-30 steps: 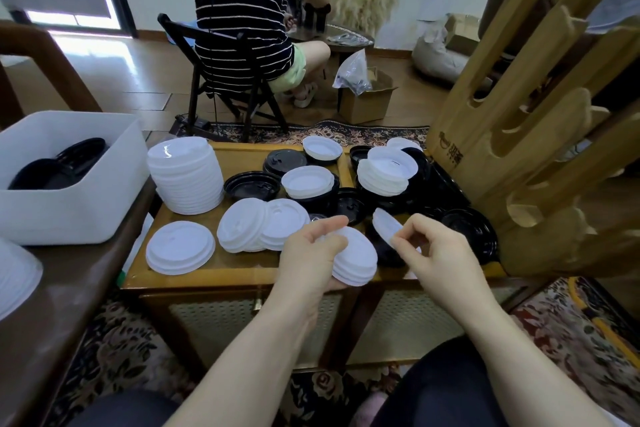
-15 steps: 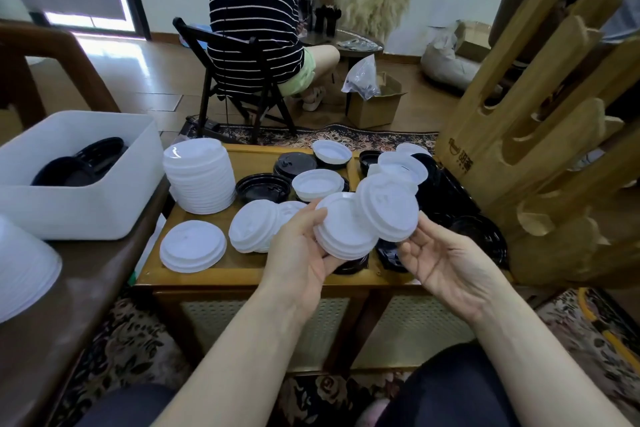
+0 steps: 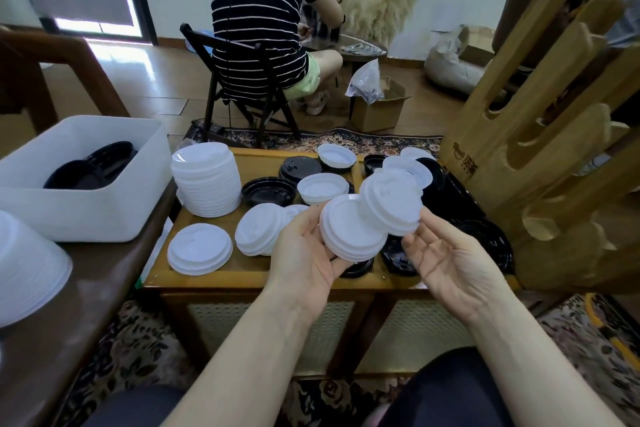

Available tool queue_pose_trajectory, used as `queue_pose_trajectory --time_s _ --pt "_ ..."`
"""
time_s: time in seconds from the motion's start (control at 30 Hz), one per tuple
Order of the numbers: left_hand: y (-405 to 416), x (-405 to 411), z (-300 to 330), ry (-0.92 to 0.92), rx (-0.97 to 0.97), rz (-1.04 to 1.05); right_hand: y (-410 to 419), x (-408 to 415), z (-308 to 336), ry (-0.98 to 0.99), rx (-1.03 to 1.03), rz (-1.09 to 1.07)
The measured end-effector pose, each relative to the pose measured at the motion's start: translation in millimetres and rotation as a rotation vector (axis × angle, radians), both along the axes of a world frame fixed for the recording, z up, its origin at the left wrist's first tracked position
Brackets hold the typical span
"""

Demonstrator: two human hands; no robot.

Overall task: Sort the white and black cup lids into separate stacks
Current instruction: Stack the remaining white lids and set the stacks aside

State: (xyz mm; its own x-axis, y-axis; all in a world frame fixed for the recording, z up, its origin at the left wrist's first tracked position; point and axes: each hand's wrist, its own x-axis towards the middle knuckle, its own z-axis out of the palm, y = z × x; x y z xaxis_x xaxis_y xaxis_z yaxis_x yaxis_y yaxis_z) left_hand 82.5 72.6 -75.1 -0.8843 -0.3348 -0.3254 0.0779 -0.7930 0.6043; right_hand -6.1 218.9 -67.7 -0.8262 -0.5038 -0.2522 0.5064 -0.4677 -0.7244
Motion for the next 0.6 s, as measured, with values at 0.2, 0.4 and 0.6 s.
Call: queue_pose_trajectory --time_s 0.2,0.4,0.6 --pt "2.1 0.1 0.5 -0.004 -0.067 -0.033 -9.9 6.7 -4.8 0.183 0.292 0.025" --pt "3.5 -1.5 -0.1 0.000 -0.116 -0.008 -11.9 9.8 -5.3 0.287 0.378 0.007" --pt "1.6 -4.5 -1.0 -0.045 -0.137 0.034 -12.9 12.2 -3.6 0.273 0.390 0.051"
